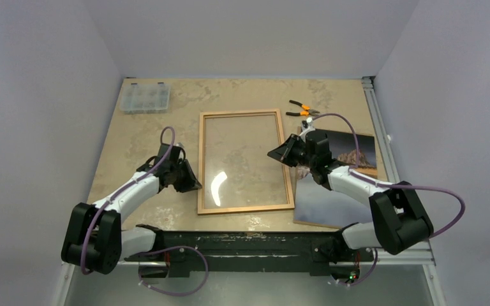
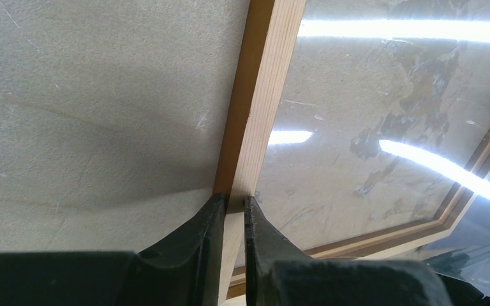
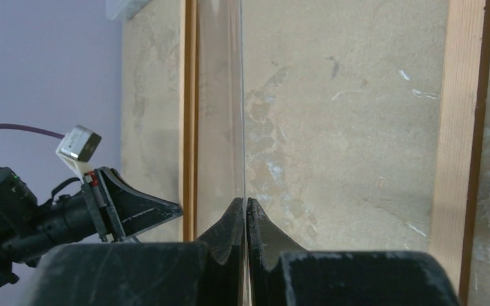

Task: Put the photo into the frame
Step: Place the photo frame item in the photo frame.

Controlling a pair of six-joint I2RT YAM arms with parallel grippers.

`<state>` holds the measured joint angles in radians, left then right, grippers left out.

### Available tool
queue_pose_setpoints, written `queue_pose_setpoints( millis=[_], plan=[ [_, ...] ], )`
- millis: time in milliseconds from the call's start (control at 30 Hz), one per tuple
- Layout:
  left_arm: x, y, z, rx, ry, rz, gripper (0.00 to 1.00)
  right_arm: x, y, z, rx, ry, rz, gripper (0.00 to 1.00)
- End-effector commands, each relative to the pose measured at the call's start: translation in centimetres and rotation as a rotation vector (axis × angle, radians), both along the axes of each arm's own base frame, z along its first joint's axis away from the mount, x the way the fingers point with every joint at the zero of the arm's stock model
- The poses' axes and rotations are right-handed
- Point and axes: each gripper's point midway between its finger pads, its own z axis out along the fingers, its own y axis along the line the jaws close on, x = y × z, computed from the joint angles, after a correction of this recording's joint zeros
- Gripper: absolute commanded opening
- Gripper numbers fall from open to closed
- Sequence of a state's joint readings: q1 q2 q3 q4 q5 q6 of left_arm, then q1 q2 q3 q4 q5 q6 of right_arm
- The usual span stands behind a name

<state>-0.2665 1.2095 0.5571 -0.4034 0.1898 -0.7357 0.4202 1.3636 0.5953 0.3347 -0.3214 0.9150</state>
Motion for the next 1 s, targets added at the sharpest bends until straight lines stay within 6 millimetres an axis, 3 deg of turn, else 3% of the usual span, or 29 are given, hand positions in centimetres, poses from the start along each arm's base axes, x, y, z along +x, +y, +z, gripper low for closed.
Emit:
queue_pose_setpoints(
  millis=[0,333,500,833,967],
  plan=[
    [-0.9,0.4,-2.3,0.027,0.053,-0.031,0.11,-0.9,0.5,-0.8,-0.051,-0.005,0.068,0.00],
    [-1.0,0.5,-2.2,0.039,0.043,-0.026,0.10,-1.0,0.8,-1.7,-0.066,0.016,0.103,0.02],
    [-1.0,0.5,-2.2,0.046,0.044,-0.029,0.10,-1.0,0.6,-2.2,-0.108,0.023,0.119,0.18],
    [-1.0,0.4,-2.2,0.059,0.051,-0.035,0.10,-1.0,0.4,-2.4,-0.166,0.017,0.158,0.35],
    [-1.0,0.4,-2.2,0.062,0.054,-0.037,0.10,-1.0,0.2,-2.3,-0.179,0.017,0.146,0.52]
  ],
)
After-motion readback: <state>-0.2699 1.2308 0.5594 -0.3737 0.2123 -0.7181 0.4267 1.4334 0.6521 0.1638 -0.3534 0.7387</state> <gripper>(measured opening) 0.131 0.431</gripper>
